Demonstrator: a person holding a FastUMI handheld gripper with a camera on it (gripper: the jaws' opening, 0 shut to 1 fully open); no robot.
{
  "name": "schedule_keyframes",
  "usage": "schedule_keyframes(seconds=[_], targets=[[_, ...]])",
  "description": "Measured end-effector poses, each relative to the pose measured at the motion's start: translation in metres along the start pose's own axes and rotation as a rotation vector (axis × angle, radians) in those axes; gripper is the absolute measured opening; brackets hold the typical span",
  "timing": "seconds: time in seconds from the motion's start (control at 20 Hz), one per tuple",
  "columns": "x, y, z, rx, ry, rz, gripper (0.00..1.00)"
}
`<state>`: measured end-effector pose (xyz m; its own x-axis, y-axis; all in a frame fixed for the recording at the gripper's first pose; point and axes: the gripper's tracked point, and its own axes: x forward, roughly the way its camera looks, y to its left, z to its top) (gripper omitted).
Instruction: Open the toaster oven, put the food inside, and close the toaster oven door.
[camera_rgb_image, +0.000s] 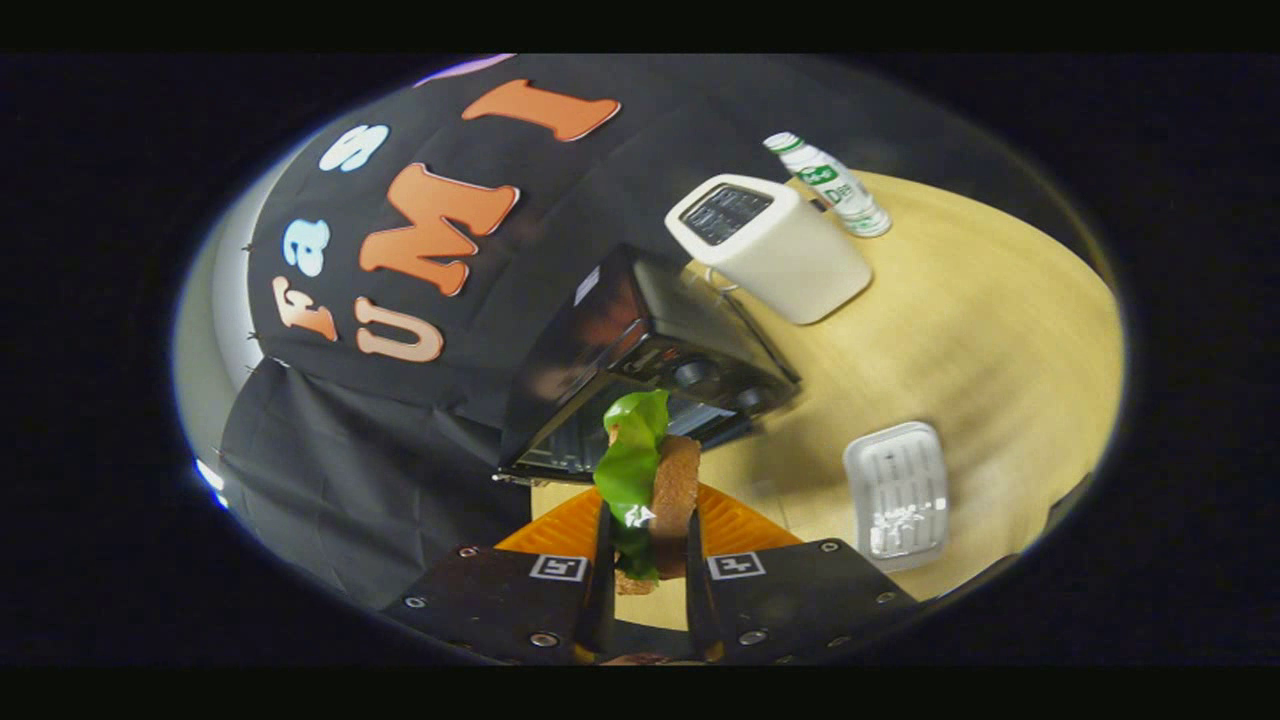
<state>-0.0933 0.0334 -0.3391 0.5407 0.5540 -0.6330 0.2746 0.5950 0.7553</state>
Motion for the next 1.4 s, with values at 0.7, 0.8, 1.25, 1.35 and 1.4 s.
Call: schedule_keyframes(seconds=[0.7,0.8,1.25,1.35,1.4], targets=[[0.145,0.030,-0.005,0.206,-0.197,0.075,0.29],[0.155,0.032,-0.001,0.268,-0.227,0.087,0.29],[0.193,0.033,0.010,0.339,-0.354,0.040,0.32],[0.198,0.032,0.009,0.355,-0.339,0.022,0.39],[0.203,0.030,0.006,0.358,-0.322,0.008,0.42]])
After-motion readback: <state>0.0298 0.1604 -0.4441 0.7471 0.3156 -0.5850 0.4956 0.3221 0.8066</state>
